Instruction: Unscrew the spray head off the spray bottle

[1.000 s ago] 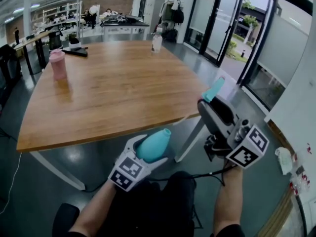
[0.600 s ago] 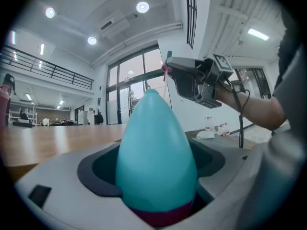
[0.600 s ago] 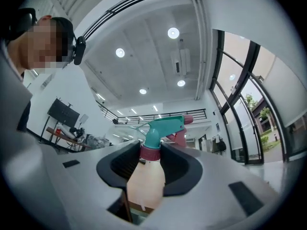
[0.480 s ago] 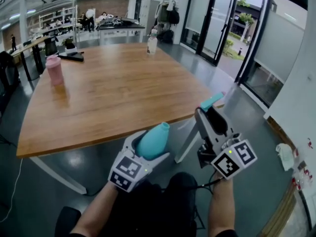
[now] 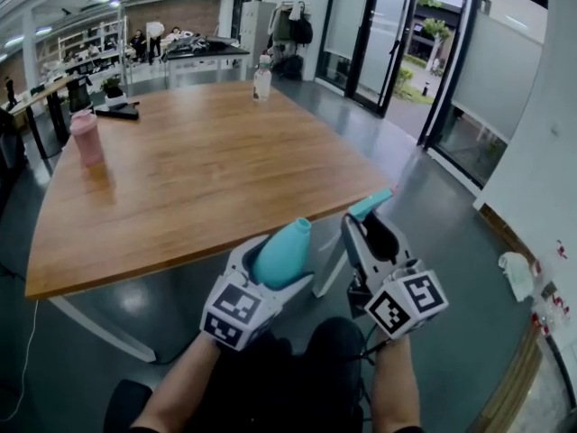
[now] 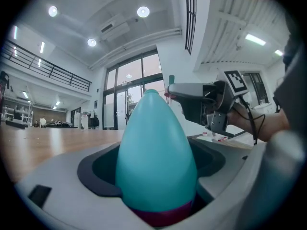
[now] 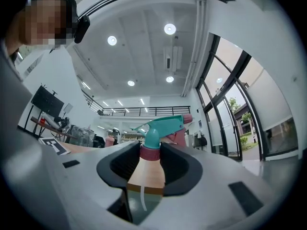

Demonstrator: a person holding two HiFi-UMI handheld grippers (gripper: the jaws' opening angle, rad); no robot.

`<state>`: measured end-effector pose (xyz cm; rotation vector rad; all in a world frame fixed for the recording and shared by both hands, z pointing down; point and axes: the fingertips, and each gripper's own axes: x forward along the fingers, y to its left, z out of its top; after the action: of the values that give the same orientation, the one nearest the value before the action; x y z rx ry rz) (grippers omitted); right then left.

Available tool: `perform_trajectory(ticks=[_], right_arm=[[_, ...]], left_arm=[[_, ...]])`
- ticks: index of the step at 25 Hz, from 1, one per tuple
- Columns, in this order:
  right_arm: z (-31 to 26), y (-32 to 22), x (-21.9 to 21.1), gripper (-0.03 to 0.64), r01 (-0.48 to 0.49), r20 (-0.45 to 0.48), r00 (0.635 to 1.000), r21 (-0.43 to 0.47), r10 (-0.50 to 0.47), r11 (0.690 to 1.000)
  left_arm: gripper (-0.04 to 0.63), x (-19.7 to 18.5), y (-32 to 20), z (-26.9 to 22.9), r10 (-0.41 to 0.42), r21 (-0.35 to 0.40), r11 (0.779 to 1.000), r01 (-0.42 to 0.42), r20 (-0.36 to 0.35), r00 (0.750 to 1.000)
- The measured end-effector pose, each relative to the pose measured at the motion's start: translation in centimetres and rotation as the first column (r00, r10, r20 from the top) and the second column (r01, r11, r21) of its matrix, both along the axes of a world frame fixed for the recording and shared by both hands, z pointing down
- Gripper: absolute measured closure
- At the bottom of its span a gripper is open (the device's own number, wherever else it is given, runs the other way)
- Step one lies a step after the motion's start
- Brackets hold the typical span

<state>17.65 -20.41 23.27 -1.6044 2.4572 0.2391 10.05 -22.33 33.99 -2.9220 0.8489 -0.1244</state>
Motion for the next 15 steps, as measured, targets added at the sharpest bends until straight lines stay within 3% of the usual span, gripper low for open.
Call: perform_trajectory(ticks=[15], right_arm=[[2.4,0.4,0.7,0.474,-0.156,-0.079,0.985,-0.016,0.154,0.988]], left_arm=[[0.164,2.1,0.0,-0.6,0.037,-0.003,0.999,-0.038,-0.027,0.999]])
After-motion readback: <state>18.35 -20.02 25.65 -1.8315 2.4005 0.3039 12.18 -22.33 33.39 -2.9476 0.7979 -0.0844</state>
